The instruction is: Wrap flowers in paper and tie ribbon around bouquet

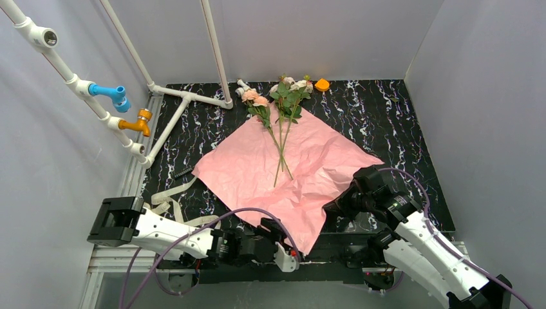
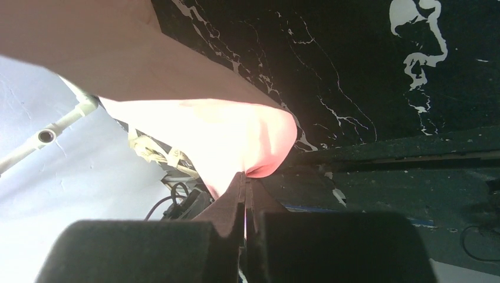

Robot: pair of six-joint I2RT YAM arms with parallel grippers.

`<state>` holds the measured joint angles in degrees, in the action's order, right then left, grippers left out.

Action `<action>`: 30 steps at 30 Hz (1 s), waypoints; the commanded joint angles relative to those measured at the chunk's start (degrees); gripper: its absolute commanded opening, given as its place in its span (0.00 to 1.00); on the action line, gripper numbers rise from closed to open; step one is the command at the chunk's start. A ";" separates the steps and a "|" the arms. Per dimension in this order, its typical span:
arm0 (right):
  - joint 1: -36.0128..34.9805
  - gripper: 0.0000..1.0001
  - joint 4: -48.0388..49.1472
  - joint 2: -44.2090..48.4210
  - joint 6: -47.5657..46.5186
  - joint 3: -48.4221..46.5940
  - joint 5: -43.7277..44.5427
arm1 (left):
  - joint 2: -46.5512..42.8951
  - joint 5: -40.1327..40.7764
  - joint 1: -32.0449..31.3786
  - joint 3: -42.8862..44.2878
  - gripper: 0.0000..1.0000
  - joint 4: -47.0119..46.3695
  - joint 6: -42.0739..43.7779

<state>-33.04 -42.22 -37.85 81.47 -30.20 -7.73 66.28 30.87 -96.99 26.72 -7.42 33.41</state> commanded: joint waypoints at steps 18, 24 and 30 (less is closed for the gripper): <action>-0.19 0.94 -14.29 -1.82 -31.20 -15.61 18.31 | 0.34 0.07 -0.86 1.26 0.00 -3.17 -1.93; -0.18 0.55 10.59 -6.65 -39.48 -16.84 0.06 | 0.34 -1.58 -0.75 1.65 0.00 -2.71 -3.80; -0.62 0.28 27.03 -23.85 -40.05 -11.50 -12.34 | -0.71 -2.83 0.06 1.85 0.00 -1.88 -7.07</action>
<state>-33.04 -29.93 -52.90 44.38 -45.25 -9.56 67.70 29.54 -96.97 27.46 -10.09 29.93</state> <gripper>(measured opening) 0.338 0.008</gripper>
